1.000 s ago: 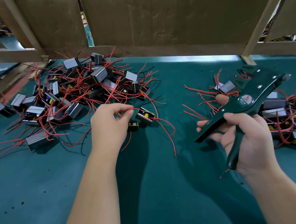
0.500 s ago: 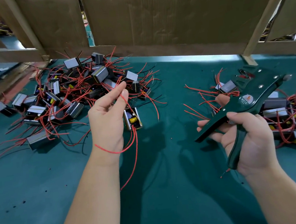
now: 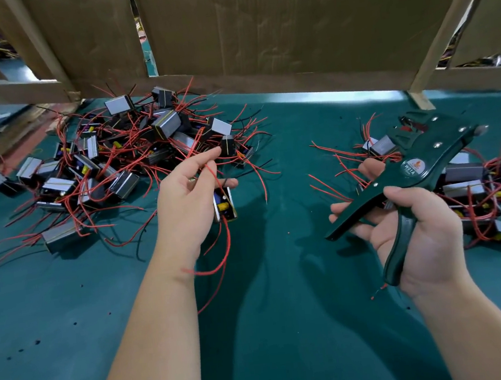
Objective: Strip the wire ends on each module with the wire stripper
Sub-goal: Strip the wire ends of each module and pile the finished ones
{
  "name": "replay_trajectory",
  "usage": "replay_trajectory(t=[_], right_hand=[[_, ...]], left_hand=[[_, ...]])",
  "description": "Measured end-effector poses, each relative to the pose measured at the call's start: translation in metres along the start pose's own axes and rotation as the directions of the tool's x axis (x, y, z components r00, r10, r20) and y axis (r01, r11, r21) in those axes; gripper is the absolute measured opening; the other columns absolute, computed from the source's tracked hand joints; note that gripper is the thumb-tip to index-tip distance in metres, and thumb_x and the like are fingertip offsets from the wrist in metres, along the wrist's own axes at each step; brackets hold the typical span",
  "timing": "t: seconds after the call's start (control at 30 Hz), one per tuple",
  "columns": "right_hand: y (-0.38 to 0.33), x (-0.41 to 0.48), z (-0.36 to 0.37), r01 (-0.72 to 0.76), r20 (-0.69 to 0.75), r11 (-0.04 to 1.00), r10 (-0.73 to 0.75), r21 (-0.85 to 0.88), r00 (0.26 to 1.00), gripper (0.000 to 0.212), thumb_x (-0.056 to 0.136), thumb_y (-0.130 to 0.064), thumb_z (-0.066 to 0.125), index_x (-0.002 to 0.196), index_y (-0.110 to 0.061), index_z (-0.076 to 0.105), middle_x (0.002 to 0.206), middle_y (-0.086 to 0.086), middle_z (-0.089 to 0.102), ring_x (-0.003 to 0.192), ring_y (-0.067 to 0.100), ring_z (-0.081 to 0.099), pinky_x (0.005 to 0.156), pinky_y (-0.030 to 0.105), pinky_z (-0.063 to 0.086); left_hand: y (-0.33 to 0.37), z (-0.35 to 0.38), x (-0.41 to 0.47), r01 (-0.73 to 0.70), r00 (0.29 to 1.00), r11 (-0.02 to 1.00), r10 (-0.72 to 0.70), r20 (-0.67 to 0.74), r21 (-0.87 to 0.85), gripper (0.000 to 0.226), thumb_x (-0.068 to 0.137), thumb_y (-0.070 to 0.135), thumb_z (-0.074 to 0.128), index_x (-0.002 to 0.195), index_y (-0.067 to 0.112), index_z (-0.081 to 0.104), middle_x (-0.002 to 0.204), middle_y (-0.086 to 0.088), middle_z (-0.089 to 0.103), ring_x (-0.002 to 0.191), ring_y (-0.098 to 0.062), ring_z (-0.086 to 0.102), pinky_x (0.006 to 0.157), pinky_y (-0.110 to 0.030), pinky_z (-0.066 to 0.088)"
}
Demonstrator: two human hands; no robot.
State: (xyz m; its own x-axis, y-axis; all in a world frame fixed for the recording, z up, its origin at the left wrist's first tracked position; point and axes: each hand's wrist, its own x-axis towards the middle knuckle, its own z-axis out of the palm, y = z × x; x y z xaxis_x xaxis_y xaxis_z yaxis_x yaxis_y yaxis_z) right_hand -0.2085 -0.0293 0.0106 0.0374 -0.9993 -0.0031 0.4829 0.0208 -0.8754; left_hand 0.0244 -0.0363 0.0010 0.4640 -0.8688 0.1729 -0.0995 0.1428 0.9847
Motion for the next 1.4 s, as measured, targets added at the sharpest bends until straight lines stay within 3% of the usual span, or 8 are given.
replay_trajectory(t=[0.17, 0.3, 0.4, 0.5, 0.67, 1.0, 1.2, 1.4], right_hand=[[-0.001, -0.001, 0.000, -0.024, -0.001, 0.999, 0.024, 0.023, 1.000, 0.043, 0.075, -0.017, 0.046, 0.116, -0.007, 0.057, 0.125, 0.005, 0.059, 0.076, 0.042, 0.066, 0.066, 0.047, 0.057], [-0.001, -0.002, 0.001, -0.038, 0.005, 0.999, 0.038, 0.037, 0.999, 0.046, 0.075, -0.017, 0.045, 0.119, -0.006, 0.055, 0.128, 0.009, 0.057, 0.076, 0.043, 0.065, 0.065, 0.047, 0.057], [-0.001, -0.002, 0.001, -0.041, 0.014, 0.998, 0.041, 0.041, 0.999, 0.049, 0.075, -0.017, 0.045, 0.122, -0.005, 0.053, 0.124, 0.008, 0.058, 0.074, 0.042, 0.065, 0.066, 0.047, 0.057], [0.000, -0.003, 0.002, -0.041, 0.020, 0.998, 0.040, 0.040, 0.999, 0.048, 0.076, -0.016, 0.043, 0.122, -0.006, 0.053, 0.122, 0.009, 0.057, 0.073, 0.041, 0.066, 0.066, 0.047, 0.057], [0.000, -0.003, 0.002, -0.054, 0.030, 0.998, 0.053, 0.043, 0.998, 0.048, 0.078, -0.015, 0.041, 0.124, -0.005, 0.052, 0.122, 0.010, 0.059, 0.073, 0.040, 0.066, 0.069, 0.048, 0.058], [-0.004, -0.001, 0.002, -0.121, 0.102, 0.992, 0.117, 0.033, 0.988, 0.052, 0.074, -0.019, 0.044, 0.123, -0.005, 0.056, 0.108, 0.018, 0.066, 0.073, 0.039, 0.066, 0.072, 0.050, 0.058], [-0.004, -0.005, 0.008, -0.425, 0.348, 0.905, 0.392, 0.019, 0.852, 0.070, 0.049, -0.028, 0.079, 0.112, 0.001, 0.065, 0.091, 0.029, 0.066, 0.069, 0.039, 0.065, 0.065, 0.050, 0.056], [0.000, -0.011, 0.015, -0.580, 0.457, 0.814, 0.525, -0.023, 0.718, 0.064, 0.049, -0.030, 0.082, 0.103, 0.001, 0.069, 0.087, 0.027, 0.065, 0.068, 0.039, 0.064, 0.066, 0.048, 0.056]], left_hand=[[-0.004, -0.003, 0.002, -0.081, 0.995, 0.989, 0.088, -0.055, 0.123, 0.028, 0.095, 0.015, 0.057, 0.107, 0.038, 0.066, 0.093, 0.012, 0.072, 0.086, 0.006, 0.062, 0.082, -0.012, 0.046], [0.007, 0.001, 0.001, 0.095, 0.995, 0.979, -0.086, 0.053, -0.179, 0.041, 0.091, -0.008, 0.034, 0.093, 0.012, 0.070, 0.079, -0.005, 0.074, 0.075, -0.019, 0.071, 0.074, -0.023, 0.055], [0.012, -0.001, -0.001, 0.171, 0.984, 0.925, -0.141, 0.112, -0.340, 0.030, 0.092, 0.005, 0.038, 0.091, 0.006, 0.068, 0.080, -0.007, 0.074, 0.070, -0.026, 0.071, 0.064, -0.026, 0.056], [0.009, 0.001, -0.003, 0.117, 0.991, 0.977, -0.103, 0.087, -0.180, 0.017, 0.089, 0.011, 0.060, 0.103, 0.019, 0.062, 0.080, 0.007, 0.068, 0.069, -0.020, 0.071, 0.062, -0.031, 0.057], [-0.004, 0.005, -0.005, -0.080, 0.983, 0.986, 0.055, 0.174, 0.143, 0.050, 0.071, 0.003, 0.079, 0.105, 0.031, 0.056, 0.089, 0.001, 0.062, 0.087, -0.014, 0.065, 0.084, -0.033, 0.050], [-0.002, 0.009, -0.004, 0.069, 0.994, 0.994, -0.061, 0.087, -0.085, 0.022, 0.086, 0.000, 0.066, 0.092, 0.021, 0.066, 0.068, 0.004, 0.070, 0.060, -0.009, 0.067, 0.059, -0.018, 0.052], [0.003, 0.010, -0.007, -0.012, 0.987, 0.998, 0.022, 0.161, -0.064, 0.023, 0.088, 0.005, 0.065, 0.083, 0.027, 0.070, 0.069, 0.012, 0.070, 0.059, 0.000, 0.057, 0.061, -0.012, 0.046], [0.010, 0.016, -0.013, -0.166, 0.965, 0.986, 0.161, 0.207, 0.003, 0.024, 0.088, 0.006, 0.066, 0.082, 0.029, 0.068, 0.071, 0.021, 0.066, 0.067, 0.007, 0.054, 0.068, -0.009, 0.040]])
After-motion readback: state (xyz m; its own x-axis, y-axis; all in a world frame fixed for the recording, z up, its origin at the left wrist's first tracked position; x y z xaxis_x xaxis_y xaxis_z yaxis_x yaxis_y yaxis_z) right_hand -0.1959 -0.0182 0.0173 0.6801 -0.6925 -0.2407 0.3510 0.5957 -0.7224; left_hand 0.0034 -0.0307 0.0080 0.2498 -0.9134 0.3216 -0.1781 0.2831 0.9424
